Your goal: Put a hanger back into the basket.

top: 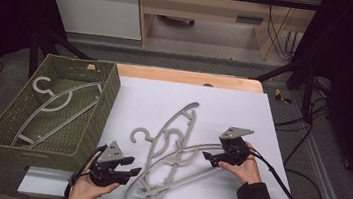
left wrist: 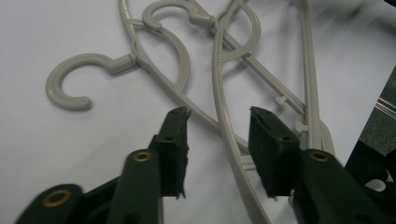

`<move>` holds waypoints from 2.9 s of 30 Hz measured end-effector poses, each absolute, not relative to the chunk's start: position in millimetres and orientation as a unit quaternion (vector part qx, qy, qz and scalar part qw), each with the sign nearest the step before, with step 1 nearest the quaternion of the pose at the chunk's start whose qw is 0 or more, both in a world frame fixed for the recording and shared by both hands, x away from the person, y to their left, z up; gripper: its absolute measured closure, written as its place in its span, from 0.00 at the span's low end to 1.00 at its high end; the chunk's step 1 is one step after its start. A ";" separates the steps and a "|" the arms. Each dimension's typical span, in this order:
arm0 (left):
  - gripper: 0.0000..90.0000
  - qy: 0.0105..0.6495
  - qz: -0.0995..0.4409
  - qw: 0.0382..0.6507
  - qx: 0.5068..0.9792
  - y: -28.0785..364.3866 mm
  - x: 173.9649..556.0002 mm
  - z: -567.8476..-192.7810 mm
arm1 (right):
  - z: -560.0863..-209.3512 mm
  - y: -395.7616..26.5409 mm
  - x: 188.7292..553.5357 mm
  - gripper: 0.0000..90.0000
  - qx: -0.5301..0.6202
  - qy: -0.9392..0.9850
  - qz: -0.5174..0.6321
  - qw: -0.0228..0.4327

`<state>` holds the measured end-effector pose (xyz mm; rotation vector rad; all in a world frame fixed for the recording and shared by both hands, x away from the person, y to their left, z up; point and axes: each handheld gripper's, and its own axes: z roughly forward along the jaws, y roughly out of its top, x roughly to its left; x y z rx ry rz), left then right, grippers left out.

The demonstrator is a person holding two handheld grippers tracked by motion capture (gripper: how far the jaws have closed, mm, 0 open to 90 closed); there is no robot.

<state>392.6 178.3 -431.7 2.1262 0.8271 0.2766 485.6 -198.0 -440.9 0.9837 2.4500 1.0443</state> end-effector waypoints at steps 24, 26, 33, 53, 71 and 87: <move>1.00 0.325 0.102 0.382 0.859 173.0 387.7 -436.3 | -462.8 -190.5 509.9 0.36 0.332 0.880 0.310 0.138; 1.00 0.329 0.105 0.383 0.857 174.1 388.4 -436.0 | -463.3 -190.5 510.7 0.36 0.325 0.882 0.311 0.142; 0.97 0.333 0.102 0.378 0.858 174.0 389.6 -437.9 | -465.1 -190.5 511.7 0.43 0.315 0.886 0.307 0.145; 0.98 0.346 0.114 0.380 0.850 181.0 392.3 -434.4 | -464.1 -198.9 506.0 0.72 0.293 0.900 0.292 0.139; 1.00 0.357 0.124 0.377 0.846 184.8 394.5 -434.6 | -463.5 -210.7 485.9 0.91 0.342 0.880 0.314 0.095; 1.00 0.366 0.131 0.374 0.842 188.1 397.1 -436.2 | -467.8 -191.6 467.1 0.90 0.443 0.821 0.347 0.100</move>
